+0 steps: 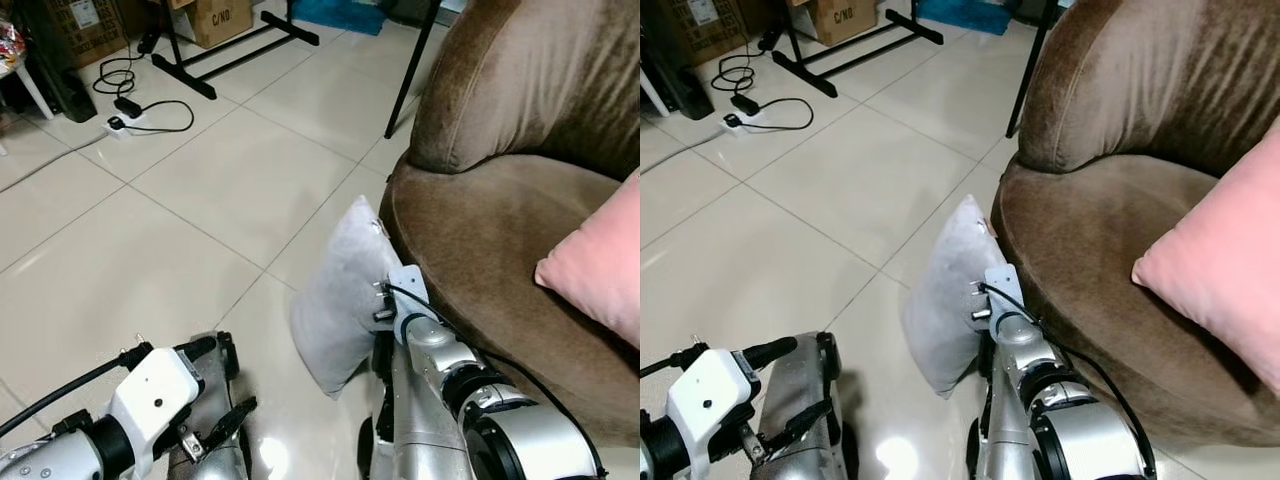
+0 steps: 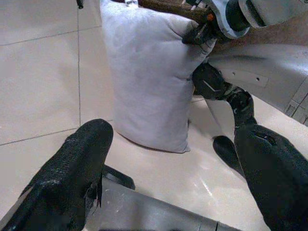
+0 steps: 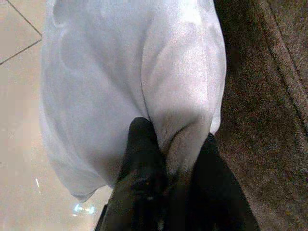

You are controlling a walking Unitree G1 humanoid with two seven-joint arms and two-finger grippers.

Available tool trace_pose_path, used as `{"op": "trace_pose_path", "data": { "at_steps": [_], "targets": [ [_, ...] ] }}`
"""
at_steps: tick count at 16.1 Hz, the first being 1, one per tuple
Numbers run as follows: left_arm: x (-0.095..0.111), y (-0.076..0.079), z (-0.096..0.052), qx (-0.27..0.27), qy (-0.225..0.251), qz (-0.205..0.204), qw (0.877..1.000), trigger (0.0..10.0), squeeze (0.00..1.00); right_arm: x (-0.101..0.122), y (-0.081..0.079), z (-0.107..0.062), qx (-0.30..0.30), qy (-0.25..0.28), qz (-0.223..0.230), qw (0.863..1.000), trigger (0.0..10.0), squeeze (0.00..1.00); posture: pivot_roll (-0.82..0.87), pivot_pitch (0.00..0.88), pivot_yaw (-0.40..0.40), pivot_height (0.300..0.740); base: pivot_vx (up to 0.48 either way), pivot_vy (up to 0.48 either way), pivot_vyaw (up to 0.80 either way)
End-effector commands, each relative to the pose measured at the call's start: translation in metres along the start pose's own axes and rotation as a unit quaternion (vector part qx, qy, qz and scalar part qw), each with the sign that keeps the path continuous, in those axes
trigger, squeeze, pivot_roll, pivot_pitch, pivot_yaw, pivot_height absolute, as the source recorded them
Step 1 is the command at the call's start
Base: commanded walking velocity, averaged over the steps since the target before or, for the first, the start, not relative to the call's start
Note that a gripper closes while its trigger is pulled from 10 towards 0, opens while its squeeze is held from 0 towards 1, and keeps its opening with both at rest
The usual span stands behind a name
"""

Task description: Move the pillow to the sofa from floor

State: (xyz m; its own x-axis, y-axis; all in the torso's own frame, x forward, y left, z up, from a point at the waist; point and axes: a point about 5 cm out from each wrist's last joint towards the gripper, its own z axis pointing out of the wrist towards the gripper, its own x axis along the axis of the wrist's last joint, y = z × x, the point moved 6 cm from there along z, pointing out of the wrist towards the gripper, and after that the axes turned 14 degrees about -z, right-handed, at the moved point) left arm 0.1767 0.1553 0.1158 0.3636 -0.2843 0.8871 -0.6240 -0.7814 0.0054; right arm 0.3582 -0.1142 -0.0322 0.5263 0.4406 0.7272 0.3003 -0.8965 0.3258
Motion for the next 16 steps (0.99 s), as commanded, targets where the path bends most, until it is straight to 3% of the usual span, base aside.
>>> {"op": "trace_pose_path", "data": {
  "at_steps": [1,4,5,6,8,9,10,13,15,16],
  "targets": [
    [-0.004,0.0,0.0,0.005,-0.002,-0.003,1.0,10.0,0.0,-0.007,-0.01,-0.001,0.024,-0.01,0.008,1.0,0.0,0.0,0.09,0.069,-0.102,0.48,0.0,0.0,0.0],
    [-0.005,-0.01,0.004,0.032,0.007,0.0,0.999,10.0,0.0,0.018,-0.027,-0.002,0.061,0.048,0.02,0.997,0.0,0.0,0.09,0.016,-0.13,0.48,0.0,0.0,0.0],
    [-0.007,-0.019,0.008,0.052,0.015,0.001,0.999,10.0,0.0,0.037,-0.037,-0.004,0.087,0.082,0.059,0.991,0.0,0.0,0.07,0.0,-0.145,0.48,0.0,0.0,0.0],
    [-0.007,-0.023,0.01,0.06,0.018,0.002,0.998,10.0,0.0,0.045,-0.042,-0.005,0.103,0.095,0.064,0.988,0.0,0.0,0.05,0.0,-0.141,0.48,0.0,0.0,0.0],
    [-0.005,-0.04,0.021,0.091,0.037,0.009,0.995,10.0,0.0,0.081,-0.062,-0.015,0.172,0.162,0.074,0.969,0.0,0.0,0.02,0.0,-0.129,0.48,0.0,0.0,0.0],
    [0.001,-0.051,0.027,0.115,0.052,0.014,0.992,10.0,0.0,0.101,-0.062,-0.02,0.186,0.201,0.088,0.958,0.0,0.0,0.01,0.0,-0.124,0.48,0.0,0.0,0.0],
    [0.001,-0.051,0.027,0.115,0.052,0.014,0.992,10.0,0.0,0.101,-0.062,-0.02,0.186,0.201,0.088,0.958,0.0,0.0,0.01,0.0,-0.124,0.48,0.0,0.0,0.0],
    [0.024,-0.079,0.043,0.178,0.104,-0.003,0.979,10.0,0.0,0.159,-0.019,-0.039,0.162,0.312,0.152,0.924,0.0,0.0,-0.03,0.0,-0.088,0.48,0.0,0.0,0.0],
    [0.032,-0.078,0.051,0.176,0.119,-0.003,0.977,10.0,0.0,0.169,0.009,-0.053,0.131,0.346,0.185,0.91,0.0,0.0,-0.06,0.0,-0.061,0.48,0.0,0.0,0.0],
    [0.046,-0.073,0.059,0.166,0.145,-0.005,0.975,10.0,0.0,0.172,0.041,-0.077,0.089,0.378,0.215,0.896,0.0,0.0,-0.08,0.0,-0.03,0.48,0.0,0.0,0.0]
  ]
}}
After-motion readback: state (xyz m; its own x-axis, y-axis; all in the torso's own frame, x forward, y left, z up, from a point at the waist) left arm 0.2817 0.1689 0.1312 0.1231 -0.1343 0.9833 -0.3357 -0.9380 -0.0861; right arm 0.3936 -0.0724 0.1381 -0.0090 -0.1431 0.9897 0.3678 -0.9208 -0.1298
